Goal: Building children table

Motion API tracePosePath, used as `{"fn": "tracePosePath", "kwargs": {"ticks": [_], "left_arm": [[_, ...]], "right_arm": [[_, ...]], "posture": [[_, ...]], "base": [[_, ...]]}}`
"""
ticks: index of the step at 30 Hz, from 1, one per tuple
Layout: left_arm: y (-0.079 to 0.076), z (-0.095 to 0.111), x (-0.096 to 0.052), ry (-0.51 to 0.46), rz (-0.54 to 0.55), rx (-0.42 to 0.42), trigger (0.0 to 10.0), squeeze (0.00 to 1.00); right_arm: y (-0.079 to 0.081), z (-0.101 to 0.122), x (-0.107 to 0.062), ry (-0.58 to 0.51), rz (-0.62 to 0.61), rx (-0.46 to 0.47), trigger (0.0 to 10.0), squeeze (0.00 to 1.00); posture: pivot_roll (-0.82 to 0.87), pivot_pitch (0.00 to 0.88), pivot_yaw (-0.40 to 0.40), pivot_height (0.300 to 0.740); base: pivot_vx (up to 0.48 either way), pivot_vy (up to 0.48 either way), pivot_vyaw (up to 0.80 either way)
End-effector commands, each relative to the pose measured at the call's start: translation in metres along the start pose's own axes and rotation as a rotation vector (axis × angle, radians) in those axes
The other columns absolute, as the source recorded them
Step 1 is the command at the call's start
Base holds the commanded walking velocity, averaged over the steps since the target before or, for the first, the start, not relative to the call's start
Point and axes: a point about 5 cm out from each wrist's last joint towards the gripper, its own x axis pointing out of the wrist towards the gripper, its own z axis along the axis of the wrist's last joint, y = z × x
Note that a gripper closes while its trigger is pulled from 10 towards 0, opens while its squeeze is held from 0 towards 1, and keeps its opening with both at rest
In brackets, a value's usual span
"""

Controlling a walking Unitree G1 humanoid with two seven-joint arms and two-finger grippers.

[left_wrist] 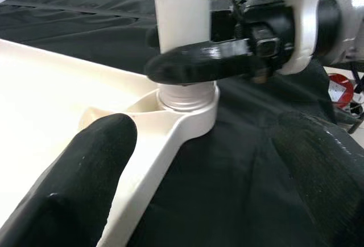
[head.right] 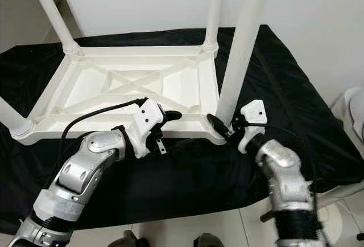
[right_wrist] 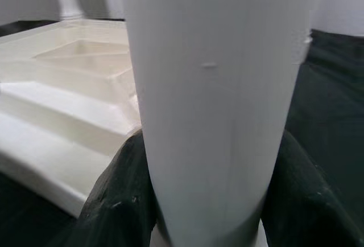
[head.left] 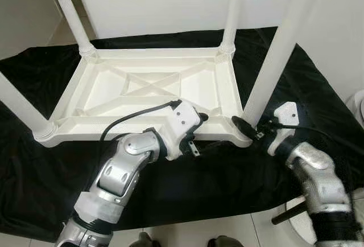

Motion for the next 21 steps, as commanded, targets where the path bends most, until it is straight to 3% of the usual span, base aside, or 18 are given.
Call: {"fn": "tracePosePath", "kwargs": {"ticks": [1, 3, 4, 8, 11, 17, 21], "left_arm": [[0.001, -0.002, -0.001, 0.006, 0.036, 0.003, 10.0, 0.0], [0.001, -0.002, -0.001, 0.006, 0.035, 0.003, 10.0, 0.0], [0.0, -0.003, -0.002, 0.009, 0.035, 0.006, 10.0, 0.0], [0.0, -0.003, -0.002, 0.01, 0.036, 0.007, 10.0, 0.0], [-0.002, -0.004, -0.001, 0.008, 0.043, 0.0, 10.0, 0.0], [-0.004, -0.004, -0.001, 0.003, 0.049, -0.015, 10.0, 0.0], [-0.005, -0.004, 0.0, -0.002, 0.049, -0.021, 10.0, 0.0]], "right_arm": [[0.001, -0.004, -0.002, 0.002, -0.105, 0.039, 10.0, 0.0], [0.005, -0.003, -0.001, -0.009, -0.137, 0.049, 10.0, 0.0], [0.014, 0.0, 0.0, -0.027, -0.23, 0.062, 10.0, 0.0], [0.017, 0.0, 0.0, -0.025, -0.271, 0.065, 10.0, 0.0], [0.037, -0.002, 0.004, 0.009, -0.498, 0.106, 10.0, 0.0], [0.054, 0.003, 0.01, 0.001, -0.55, 0.144, 10.0, 0.0], [0.056, 0.006, 0.011, -0.015, -0.533, 0.143, 10.0, 0.0]], "posture": [[-0.16, 0.09, 0.089, 0.74], [-0.17, 0.092, 0.088, 0.74], [-0.17, 0.093, 0.089, 0.74], [-0.17, 0.095, 0.086, 0.74], [-0.17, 0.1, 0.074, 0.74], [-0.17, 0.101, 0.069, 0.74], [-0.17, 0.1, 0.065, 0.74]], "base": [[0.0, 0.0, 0.0], [0.0, 0.0, 0.0], [0.0, 0.0, 0.0], [0.0, 0.0, 0.0], [0.0, 0.0, 0.0], [0.0, 0.0, 0.0], [0.0, 0.0, 0.0]]}}
